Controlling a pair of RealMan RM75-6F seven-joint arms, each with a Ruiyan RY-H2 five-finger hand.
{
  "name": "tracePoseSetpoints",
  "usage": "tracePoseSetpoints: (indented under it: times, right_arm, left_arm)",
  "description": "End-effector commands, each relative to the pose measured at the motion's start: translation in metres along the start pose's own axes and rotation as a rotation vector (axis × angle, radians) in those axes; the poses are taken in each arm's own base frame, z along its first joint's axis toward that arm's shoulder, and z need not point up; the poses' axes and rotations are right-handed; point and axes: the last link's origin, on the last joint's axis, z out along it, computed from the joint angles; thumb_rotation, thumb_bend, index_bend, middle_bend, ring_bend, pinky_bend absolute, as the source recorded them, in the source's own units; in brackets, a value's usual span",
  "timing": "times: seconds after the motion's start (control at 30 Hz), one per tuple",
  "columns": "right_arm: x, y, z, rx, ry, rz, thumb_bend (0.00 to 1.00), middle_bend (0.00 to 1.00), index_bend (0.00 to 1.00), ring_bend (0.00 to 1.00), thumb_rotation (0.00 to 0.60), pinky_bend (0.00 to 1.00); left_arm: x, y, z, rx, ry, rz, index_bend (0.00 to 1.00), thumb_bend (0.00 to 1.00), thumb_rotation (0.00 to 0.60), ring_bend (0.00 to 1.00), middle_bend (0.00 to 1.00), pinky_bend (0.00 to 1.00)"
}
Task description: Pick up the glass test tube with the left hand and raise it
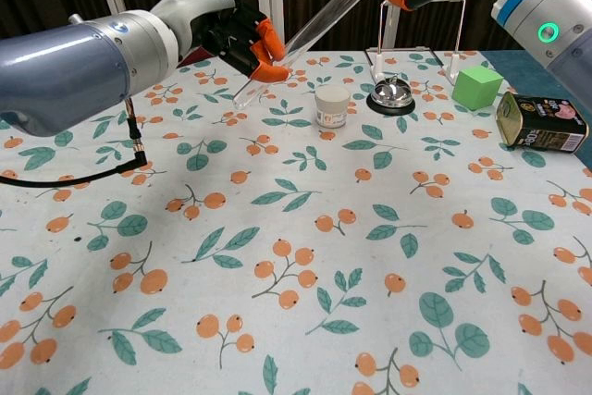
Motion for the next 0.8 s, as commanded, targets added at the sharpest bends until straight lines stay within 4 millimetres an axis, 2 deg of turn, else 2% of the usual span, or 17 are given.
tracePoseSetpoints:
  times: [0.03,0.27,0.7,0.8]
  right_arm:
    - [0.0000,0.0002,-0.0002,0.001,-0.001,-0.002,0.46,0.22,0.72,0.00,0.600,0.00]
    - [0.0000,0.0010,-0.0020,0.004,-0.005,-0.010,0.46,0.22,0.66,0.00,0.600,0.00]
    - [0.0003,0.0030,-0.0037,0.001,-0.019,-0.021,0.46,0.15,0.37,0.00,0.600,0.00]
    - [0.0000,0.0034,-0.0046,0.001,-0.024,-0.025,0.46,0.14,0.34,0.00,0.600,0.00]
  left_arm:
    - [0.0002,0.0000,0.0001,0.001,0.001,-0.004,0.67,0.68,0.600,0.25,0.74,0.11]
    - [0.0008,0.0031,0.0005,-0.004,0.005,-0.013,0.67,0.68,0.600,0.25,0.74,0.11]
    - [0.0018,0.0034,0.0001,-0.005,0.010,-0.019,0.67,0.68,0.600,0.25,0.74,0.11]
    - [0.0021,0.0040,0.0003,-0.006,0.012,-0.024,0.67,0.68,0.600,0.25,0.74,0.11]
